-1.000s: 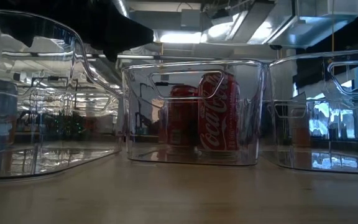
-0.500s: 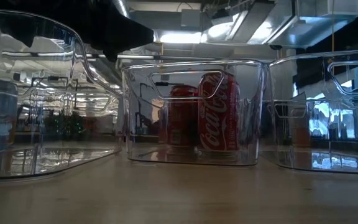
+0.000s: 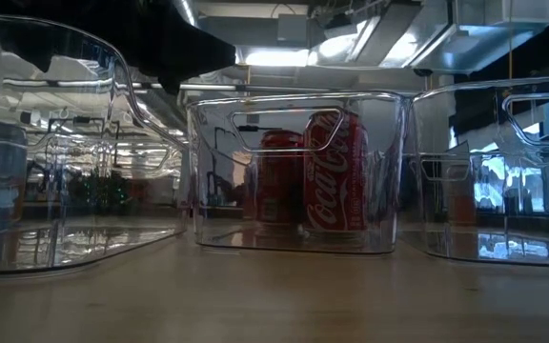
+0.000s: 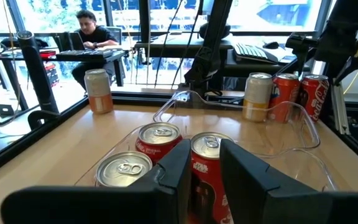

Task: Sort soda cans
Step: Put the red white soda can into the center transparent bin

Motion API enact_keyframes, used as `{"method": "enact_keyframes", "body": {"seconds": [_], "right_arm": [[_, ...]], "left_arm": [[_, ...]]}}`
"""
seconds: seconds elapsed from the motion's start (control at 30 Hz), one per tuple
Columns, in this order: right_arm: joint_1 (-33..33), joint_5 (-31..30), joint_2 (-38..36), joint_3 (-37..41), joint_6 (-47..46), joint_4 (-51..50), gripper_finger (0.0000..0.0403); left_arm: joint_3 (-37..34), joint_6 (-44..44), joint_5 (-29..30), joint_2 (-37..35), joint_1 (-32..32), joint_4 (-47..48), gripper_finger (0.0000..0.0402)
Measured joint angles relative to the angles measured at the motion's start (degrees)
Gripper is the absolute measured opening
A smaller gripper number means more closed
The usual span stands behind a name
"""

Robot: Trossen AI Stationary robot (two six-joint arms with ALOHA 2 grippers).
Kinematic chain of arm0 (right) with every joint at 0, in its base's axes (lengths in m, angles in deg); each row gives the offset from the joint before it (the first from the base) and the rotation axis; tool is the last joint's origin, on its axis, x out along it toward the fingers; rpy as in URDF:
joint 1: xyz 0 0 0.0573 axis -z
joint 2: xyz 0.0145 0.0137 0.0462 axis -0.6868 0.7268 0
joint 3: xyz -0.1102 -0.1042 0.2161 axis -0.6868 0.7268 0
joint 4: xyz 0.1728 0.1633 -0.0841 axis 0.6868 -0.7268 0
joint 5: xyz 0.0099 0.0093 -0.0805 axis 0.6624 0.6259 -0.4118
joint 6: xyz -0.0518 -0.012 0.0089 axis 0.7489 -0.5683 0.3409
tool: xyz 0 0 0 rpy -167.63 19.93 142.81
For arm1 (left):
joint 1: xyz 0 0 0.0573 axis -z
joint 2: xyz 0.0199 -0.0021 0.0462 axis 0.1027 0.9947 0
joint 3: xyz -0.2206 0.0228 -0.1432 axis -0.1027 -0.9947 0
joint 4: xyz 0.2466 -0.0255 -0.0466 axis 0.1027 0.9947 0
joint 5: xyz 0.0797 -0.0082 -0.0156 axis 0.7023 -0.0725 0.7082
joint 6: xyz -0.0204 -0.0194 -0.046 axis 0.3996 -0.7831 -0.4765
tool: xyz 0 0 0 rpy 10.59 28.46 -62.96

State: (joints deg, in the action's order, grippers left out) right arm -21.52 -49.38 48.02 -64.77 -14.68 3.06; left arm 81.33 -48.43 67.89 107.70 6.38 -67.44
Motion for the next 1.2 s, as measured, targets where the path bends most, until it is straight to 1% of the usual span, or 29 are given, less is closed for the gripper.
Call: {"method": "enact_keyframes", "body": {"seconds": [0.53, 0.9, 1.03, 1.2], "right_arm": [[0.0, 2.2, 5.3, 0.0, 0.0, 0.4, 0.0374], [0.0, 2.5, 6.0, 0.0, 0.1, 1.8, 0.0374], [0.0, 3.1, 6.0, 1.7, 0.5, 5.4, 0.0374], [0.0, 6.3, 6.1, 5.3, 1.0, 10.4, 0.0374]], "left_arm": [[0.0, -0.2, 0.0, 0.0, 0.0, 0.0, 0.0076], [0.0, -1.2, 0.0, 0.0, 0.0, -0.3, 0.0076], [0.0, -1.2, 0.0, 0.0, 0.0, -0.3, 0.0076], [0.0, -1.3, 0.0, 0.0, 0.0, -0.3, 0.0076]]}}
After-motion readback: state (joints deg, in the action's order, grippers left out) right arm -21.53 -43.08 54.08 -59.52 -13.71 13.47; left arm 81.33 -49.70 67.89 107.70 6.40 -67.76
